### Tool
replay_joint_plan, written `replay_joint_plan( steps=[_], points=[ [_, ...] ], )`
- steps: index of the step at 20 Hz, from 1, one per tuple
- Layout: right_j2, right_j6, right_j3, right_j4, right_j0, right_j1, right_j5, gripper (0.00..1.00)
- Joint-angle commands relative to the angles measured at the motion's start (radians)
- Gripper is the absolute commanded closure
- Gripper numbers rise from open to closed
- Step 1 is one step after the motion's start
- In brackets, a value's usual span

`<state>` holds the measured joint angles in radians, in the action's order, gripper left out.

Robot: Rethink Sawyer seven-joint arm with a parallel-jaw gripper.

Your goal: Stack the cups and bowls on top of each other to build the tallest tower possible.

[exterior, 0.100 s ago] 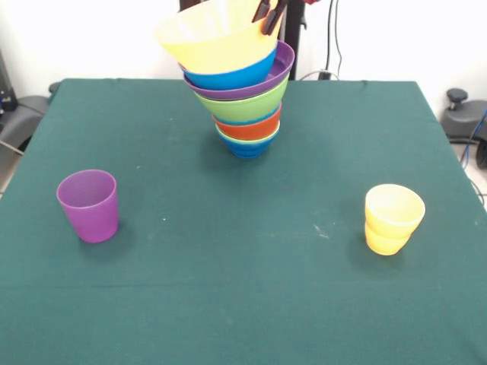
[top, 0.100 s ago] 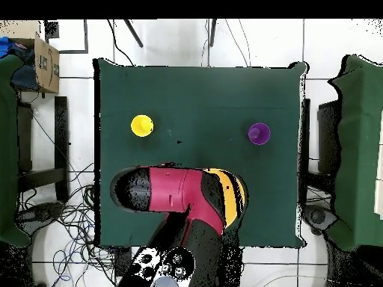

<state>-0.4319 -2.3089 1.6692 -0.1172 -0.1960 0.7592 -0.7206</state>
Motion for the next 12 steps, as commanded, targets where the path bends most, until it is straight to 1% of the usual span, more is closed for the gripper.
replay_joint_plan(
  steps=[1,12],
  points=[
    [0.087,-0.011,0.035,-0.055,-0.006,-0.057,-0.031,1.0],
    [0.07,-0.038,0.023,-0.062,-0.025,-0.073,-0.029,1.0]
  ],
)
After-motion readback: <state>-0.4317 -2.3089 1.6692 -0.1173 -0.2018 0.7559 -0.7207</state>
